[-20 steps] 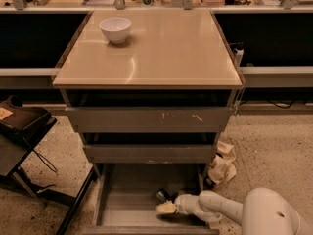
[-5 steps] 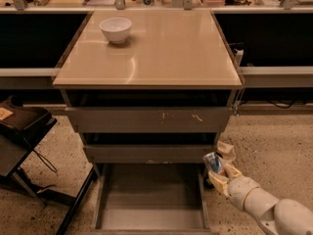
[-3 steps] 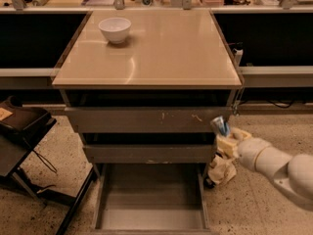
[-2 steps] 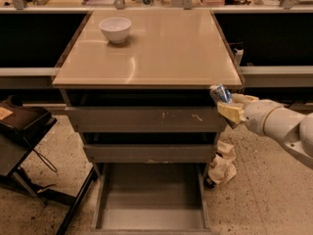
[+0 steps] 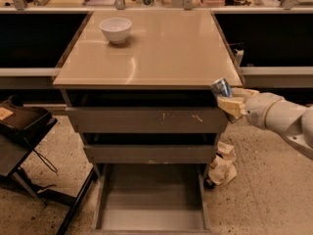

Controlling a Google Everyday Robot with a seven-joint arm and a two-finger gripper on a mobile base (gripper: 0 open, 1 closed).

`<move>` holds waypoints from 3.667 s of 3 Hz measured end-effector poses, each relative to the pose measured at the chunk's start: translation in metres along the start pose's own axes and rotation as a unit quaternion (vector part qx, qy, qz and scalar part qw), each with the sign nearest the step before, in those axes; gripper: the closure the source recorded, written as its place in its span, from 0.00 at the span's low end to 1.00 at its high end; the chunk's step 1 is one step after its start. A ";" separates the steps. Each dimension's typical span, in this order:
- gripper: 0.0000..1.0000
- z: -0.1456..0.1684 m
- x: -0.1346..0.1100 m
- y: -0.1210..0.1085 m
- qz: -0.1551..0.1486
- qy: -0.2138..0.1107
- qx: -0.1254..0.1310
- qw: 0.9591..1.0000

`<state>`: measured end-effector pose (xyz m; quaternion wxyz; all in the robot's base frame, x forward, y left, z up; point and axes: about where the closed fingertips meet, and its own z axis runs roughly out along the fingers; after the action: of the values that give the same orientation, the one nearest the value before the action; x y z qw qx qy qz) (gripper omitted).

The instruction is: Pick redbull can from bottom drawer and place on counter

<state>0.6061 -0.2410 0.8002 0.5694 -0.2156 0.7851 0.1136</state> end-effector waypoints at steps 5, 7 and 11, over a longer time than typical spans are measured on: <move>1.00 0.107 -0.168 -0.044 -0.035 -0.039 -0.060 0.997; 1.00 0.158 -0.211 0.014 -0.093 -0.026 -0.167 0.981; 0.77 0.143 -0.100 0.005 0.014 0.032 -0.186 0.982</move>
Offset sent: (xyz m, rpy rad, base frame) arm 0.0132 -0.0047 0.0334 -0.0152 -0.0209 -0.0083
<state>0.7508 -0.1550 0.8475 0.4923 -0.3098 0.7712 0.2587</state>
